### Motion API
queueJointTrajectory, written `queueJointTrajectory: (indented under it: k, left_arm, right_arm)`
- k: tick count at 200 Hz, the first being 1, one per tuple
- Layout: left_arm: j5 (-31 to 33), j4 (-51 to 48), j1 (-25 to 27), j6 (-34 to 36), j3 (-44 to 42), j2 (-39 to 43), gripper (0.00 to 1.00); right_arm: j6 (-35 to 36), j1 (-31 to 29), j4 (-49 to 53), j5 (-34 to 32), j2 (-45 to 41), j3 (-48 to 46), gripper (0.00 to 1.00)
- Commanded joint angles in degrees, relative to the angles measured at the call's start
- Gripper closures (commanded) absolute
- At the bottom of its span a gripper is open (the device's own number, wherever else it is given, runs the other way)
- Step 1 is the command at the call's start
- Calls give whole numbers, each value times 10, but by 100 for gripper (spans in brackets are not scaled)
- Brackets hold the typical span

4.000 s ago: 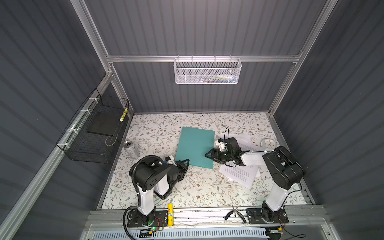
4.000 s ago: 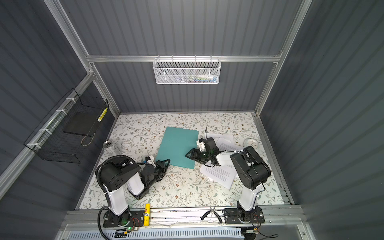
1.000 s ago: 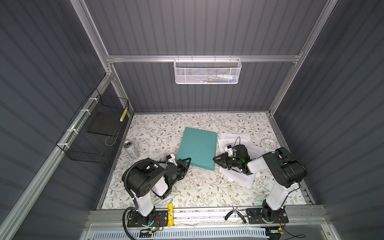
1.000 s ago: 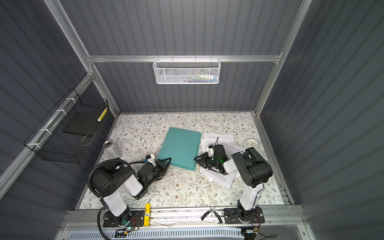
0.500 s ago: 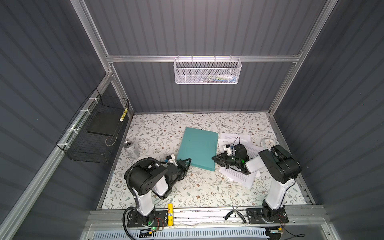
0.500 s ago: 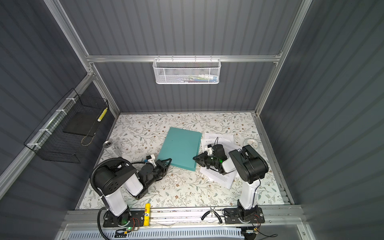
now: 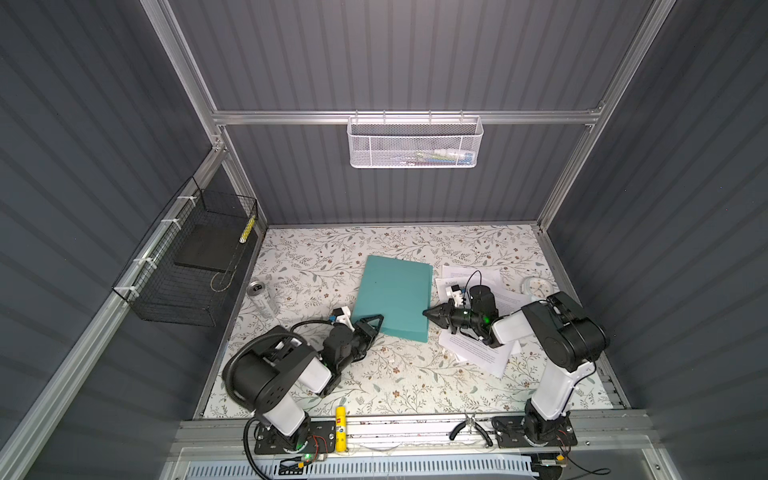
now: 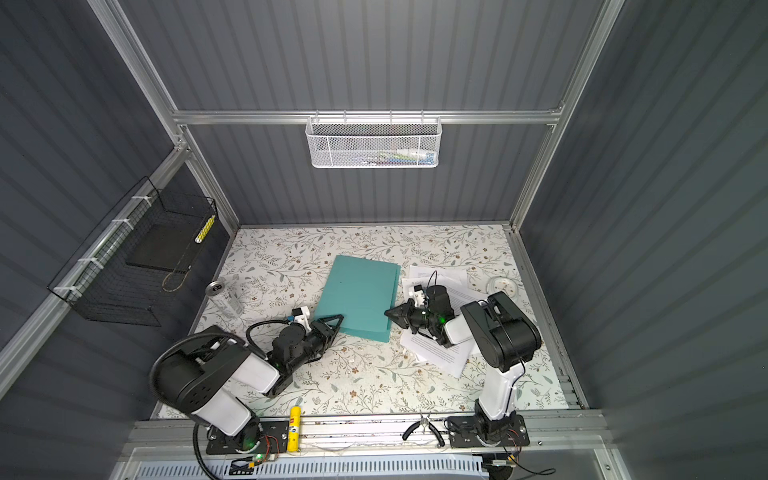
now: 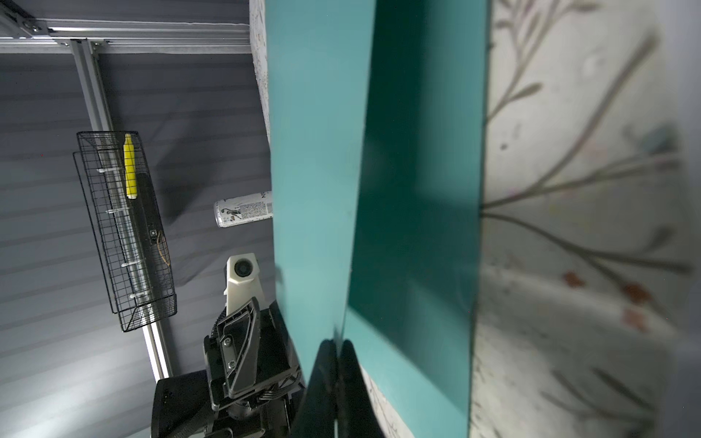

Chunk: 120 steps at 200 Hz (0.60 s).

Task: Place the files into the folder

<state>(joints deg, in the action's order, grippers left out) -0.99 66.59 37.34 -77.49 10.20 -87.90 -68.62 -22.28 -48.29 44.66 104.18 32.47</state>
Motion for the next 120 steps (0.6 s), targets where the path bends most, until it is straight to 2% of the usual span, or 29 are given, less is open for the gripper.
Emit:
queueJointTrajectory:
  k: [1, 19, 26, 45, 52, 66, 90, 120]
  left_arm:
    - [-15, -267, 1, 95, 41, 118, 39]
    - [32, -498, 9, 202, 104, 236, 32]
    - [57, -579, 11, 239, 132, 268, 26]
    - [115, -713, 16, 318, 181, 318, 25]
    - [130, -737, 18, 334, 189, 326, 19]
    - [150, -764, 23, 344, 193, 332, 19]
    - [165, -753, 48, 356, 183, 328, 21]
    - [289, -809, 135, 417, 227, 282, 23]
  right_arm:
    - [22, -4, 42, 2, -22, 15, 100]
    - [27, -4, 66, -1, -30, 24, 100]
    - [28, -5, 71, -2, -32, 27, 100]
    - [27, -9, 86, -4, -39, 38, 100]
    - [28, -12, 94, -5, -41, 43, 100]
    - [32, -16, 111, -11, -50, 52, 100]
    - [33, -21, 134, -18, -61, 61, 100]
    - [25, -25, 175, -18, -80, 79, 100]
